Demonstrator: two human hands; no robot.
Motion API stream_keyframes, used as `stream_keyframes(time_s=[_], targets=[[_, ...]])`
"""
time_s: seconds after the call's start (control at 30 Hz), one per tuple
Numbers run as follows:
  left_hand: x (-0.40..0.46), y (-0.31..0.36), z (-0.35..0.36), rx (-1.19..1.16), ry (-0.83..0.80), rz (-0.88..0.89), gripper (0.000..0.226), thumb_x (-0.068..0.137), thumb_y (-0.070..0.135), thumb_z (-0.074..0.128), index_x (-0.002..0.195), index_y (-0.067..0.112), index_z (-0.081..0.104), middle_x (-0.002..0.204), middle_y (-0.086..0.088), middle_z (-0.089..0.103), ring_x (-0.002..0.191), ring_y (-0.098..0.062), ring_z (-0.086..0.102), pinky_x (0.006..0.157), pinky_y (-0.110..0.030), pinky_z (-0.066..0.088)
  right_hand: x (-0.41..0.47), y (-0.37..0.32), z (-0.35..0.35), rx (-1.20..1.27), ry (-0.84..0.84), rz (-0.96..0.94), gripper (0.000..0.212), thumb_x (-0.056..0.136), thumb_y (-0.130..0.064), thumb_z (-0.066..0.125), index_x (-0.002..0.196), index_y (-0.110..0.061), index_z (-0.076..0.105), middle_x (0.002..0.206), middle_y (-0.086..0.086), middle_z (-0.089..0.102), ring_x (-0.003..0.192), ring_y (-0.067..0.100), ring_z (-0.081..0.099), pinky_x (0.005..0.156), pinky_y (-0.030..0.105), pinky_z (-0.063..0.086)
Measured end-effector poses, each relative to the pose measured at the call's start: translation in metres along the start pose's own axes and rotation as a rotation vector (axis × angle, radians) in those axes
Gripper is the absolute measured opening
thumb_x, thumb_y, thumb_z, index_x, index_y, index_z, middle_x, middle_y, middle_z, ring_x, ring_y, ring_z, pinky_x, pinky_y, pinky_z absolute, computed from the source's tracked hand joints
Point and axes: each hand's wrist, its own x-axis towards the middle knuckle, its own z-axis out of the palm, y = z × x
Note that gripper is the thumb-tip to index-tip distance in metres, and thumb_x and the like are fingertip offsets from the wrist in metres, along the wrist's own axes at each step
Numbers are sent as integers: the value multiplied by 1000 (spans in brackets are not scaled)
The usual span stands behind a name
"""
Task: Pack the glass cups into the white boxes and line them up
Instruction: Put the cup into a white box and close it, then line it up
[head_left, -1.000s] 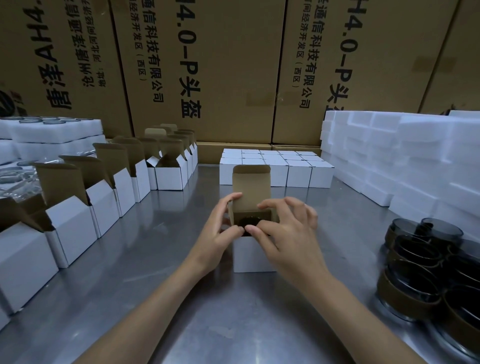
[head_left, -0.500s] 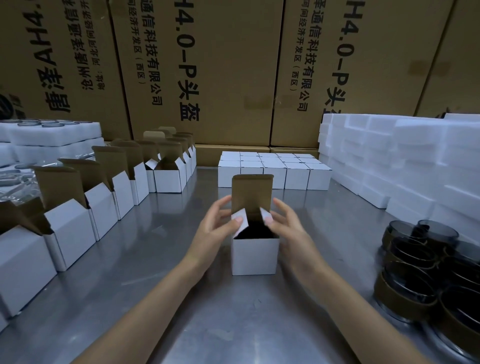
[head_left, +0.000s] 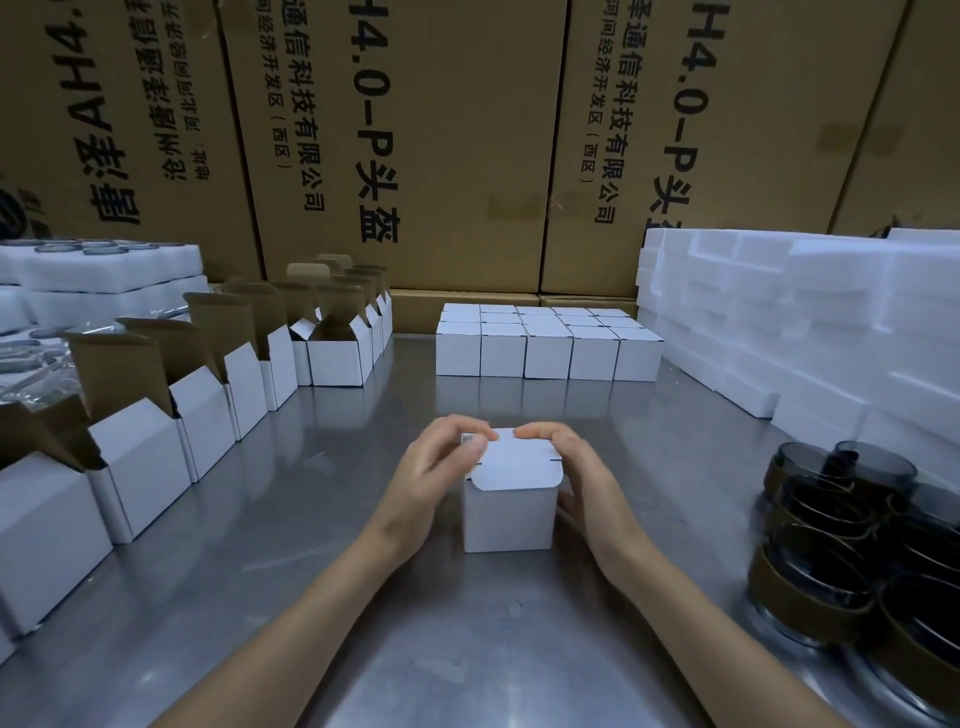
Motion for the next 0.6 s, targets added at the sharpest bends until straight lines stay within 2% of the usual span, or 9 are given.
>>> stream_keyframes(time_s=[0.1,0.2,0.27,0.33,0.4,0.43,0.5,0.6], targets=[[-2,-2,3,156,7,70,39,74,52,61,97,22,63,107,6,60,105,-14,59,92,-32,48,0,2,1,-47,-29,-57,26,91,-38,52,101,-16,61,100,-11,66,91,4,60,78,19,47],[-1,-2,5,179,73,54,36,73,56,61,95,27,65,103,14,63,100,-11,62,90,-36,51,2,5,2,-79,-4,-75,28,82,-47,55,96,-24,62,97,-9,65,92,9,60,81,30,47],[-1,-2,5,174,89,41,35,73,59,60,93,31,65,103,16,64,98,-8,63,86,-32,53,4,5,3,-75,3,-92,28,83,-49,56,94,-25,63,94,-10,65,91,8,61,79,27,49],[0,-3,5,200,93,56,33,74,60,58,93,34,65,102,18,64,98,-6,62,81,-26,53,4,4,4,-91,10,-132,31,85,-50,59,96,-21,63,91,-14,65,88,2,60,74,16,48],[0,-3,4,222,88,66,32,74,61,57,93,36,64,103,19,63,99,-4,61,78,-21,51,3,4,4,-115,15,-161,32,84,-47,58,97,-19,63,92,-14,64,88,0,58,74,11,45],[0,-3,3,219,79,65,31,75,60,58,94,36,64,104,20,62,100,-5,61,80,-22,51,3,4,3,-116,10,-157,29,84,-43,57,97,-18,63,94,-11,65,89,2,58,76,13,46],[-2,-4,1,213,48,75,31,75,56,60,96,34,64,107,17,61,104,-9,61,85,-28,52,3,6,1,-102,-11,-126,16,90,-28,58,99,-16,61,103,-2,65,92,7,59,78,20,48],[-2,-6,0,212,2,98,37,79,53,55,99,24,64,110,10,60,108,-12,58,92,-31,47,1,7,2,-133,-36,-95,10,95,-16,53,104,-18,58,112,-1,60,98,6,55,80,14,44]])
